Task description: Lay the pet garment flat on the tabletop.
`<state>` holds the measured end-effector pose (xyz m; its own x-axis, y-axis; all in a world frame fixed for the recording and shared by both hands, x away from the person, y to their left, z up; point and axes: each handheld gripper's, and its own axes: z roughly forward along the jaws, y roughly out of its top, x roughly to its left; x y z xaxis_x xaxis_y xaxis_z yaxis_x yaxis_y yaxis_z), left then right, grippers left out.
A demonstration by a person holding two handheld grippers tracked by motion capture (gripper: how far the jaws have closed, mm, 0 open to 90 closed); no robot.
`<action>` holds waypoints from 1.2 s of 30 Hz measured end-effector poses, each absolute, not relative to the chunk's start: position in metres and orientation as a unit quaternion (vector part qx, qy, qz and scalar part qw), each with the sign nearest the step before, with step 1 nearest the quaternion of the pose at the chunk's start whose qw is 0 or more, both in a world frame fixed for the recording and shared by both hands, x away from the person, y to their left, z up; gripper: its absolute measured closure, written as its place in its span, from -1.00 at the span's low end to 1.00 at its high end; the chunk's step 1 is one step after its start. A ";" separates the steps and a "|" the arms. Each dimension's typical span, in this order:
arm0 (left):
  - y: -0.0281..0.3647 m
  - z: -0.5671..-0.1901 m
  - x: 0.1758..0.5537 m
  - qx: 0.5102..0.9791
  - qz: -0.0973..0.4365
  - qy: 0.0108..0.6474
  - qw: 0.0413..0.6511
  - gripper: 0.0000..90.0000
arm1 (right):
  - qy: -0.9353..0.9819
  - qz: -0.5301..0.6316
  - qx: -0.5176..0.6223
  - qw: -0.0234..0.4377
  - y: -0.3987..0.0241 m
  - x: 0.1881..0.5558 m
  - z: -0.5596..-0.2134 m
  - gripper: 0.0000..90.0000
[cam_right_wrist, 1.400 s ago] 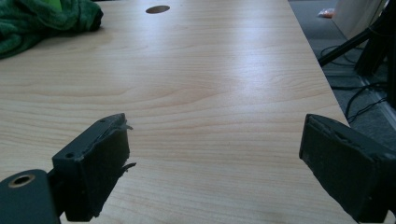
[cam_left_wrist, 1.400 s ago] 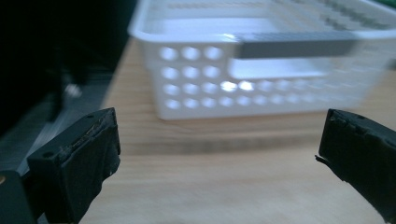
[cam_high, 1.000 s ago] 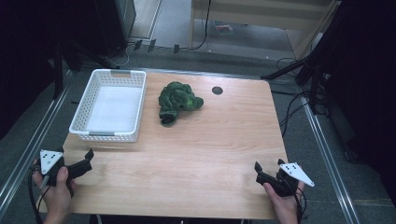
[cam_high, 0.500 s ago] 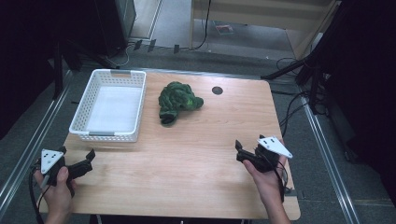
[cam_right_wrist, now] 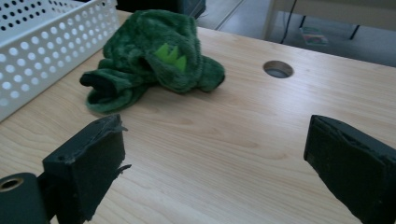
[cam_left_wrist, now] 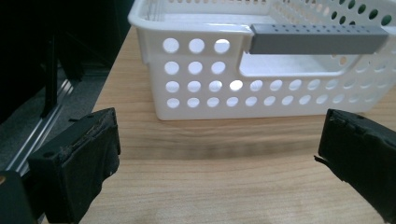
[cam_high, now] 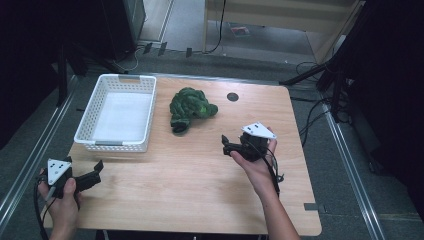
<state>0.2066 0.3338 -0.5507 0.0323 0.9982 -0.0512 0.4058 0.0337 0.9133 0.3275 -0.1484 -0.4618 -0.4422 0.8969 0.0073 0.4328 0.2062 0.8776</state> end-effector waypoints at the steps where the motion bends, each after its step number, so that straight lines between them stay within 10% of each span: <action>1: 0.334 -0.551 0.207 0.592 0.364 0.593 0.407 -1.00 | 0.729 0.435 0.456 0.267 -0.148 0.327 -0.462 -0.89; 36: 0.330 -0.551 0.210 0.613 0.361 0.584 0.390 -1.00 | 0.743 0.378 0.494 0.249 0.007 0.476 -0.514 -1.00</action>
